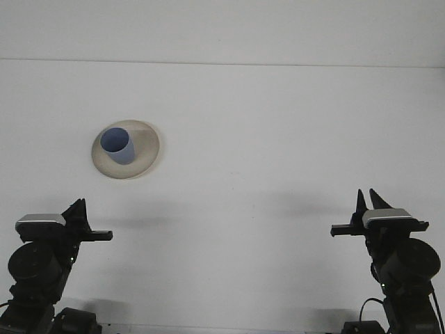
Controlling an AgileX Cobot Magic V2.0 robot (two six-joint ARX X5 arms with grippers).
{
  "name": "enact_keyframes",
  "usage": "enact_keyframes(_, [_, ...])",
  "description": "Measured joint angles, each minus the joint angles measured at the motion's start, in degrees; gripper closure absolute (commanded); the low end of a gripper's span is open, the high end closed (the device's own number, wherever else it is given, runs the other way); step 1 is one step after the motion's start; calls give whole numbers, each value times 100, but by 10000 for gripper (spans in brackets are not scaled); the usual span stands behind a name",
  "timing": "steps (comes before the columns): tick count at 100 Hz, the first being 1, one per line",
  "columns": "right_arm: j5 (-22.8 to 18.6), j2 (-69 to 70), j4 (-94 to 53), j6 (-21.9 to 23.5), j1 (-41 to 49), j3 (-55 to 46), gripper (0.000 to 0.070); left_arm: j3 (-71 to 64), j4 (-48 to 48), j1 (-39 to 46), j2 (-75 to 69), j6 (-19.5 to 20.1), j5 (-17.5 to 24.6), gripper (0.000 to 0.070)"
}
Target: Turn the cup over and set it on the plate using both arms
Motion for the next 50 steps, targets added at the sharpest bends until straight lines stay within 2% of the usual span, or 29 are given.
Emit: enact_keyframes(50, [0,0,0,0,0,0,700,0,39,-2,0,0,0,690])
